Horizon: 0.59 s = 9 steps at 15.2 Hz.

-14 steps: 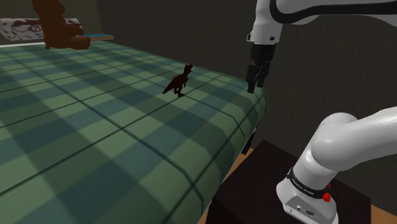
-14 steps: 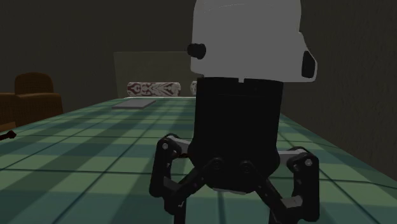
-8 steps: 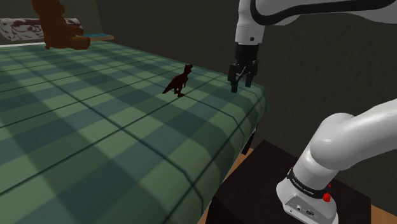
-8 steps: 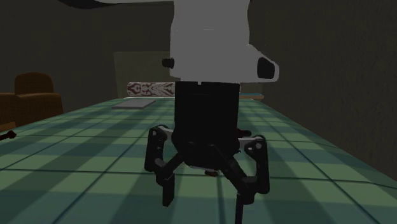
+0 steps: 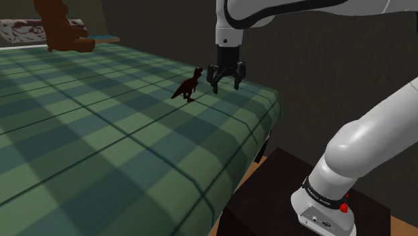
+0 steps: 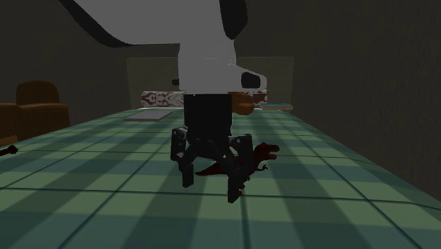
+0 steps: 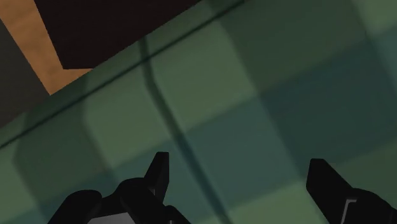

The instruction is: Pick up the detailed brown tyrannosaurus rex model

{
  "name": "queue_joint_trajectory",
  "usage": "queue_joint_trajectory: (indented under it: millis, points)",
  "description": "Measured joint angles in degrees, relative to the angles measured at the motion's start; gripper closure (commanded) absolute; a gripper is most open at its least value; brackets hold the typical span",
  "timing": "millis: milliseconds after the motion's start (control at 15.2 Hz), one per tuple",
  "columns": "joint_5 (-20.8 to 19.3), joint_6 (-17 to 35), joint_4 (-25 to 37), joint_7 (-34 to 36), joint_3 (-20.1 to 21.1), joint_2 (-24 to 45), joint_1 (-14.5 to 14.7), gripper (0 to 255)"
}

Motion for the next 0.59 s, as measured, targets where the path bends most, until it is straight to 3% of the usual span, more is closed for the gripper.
queue_joint_trajectory:
  millis: [594]
  points:
    - [-8.61,-1.23,21.68,24.81,4.88,21.82,-1.22,0]
